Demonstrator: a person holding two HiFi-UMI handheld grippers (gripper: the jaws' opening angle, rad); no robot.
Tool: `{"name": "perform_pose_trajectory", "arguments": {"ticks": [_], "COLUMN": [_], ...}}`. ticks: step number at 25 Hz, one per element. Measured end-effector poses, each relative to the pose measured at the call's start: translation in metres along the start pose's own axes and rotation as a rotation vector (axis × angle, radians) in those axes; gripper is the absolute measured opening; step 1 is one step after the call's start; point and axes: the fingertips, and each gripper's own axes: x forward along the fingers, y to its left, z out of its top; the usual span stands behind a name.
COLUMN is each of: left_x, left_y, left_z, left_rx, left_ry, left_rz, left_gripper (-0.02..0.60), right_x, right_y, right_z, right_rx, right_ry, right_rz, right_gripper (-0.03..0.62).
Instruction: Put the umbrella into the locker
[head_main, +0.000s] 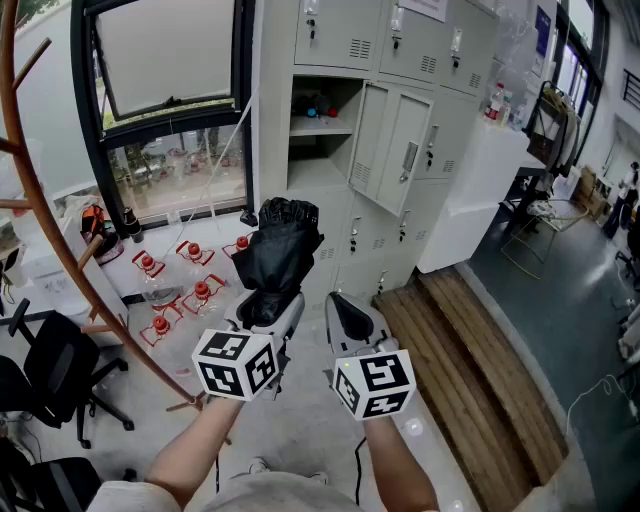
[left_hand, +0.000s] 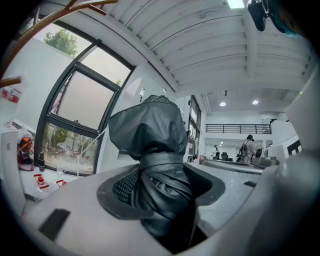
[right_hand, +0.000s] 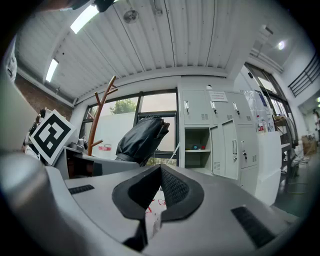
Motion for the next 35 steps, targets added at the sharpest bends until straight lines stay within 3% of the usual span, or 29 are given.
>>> {"name": "perform_pose_trajectory", "arguments": {"ticks": [19, 35], "left_x": [0.053, 0.161], "left_y": [-0.038, 0.033], "left_z": [-0.018, -0.015], "left_rx": [0.025, -0.002], "left_ry": [0.041, 0.061], "left_rz": [0.050, 0.031], "left_gripper": [0.259, 0.259], "right_x": [-0.011, 0.101], "right_y": [-0.068, -0.120], "right_z": [-0.018, -0.034], "right_rx": [0.058, 0.038], "right_ry": [0.011, 0.052], "right_rz": [0.040, 0.032], "right_gripper": [0.003, 0.003]}}
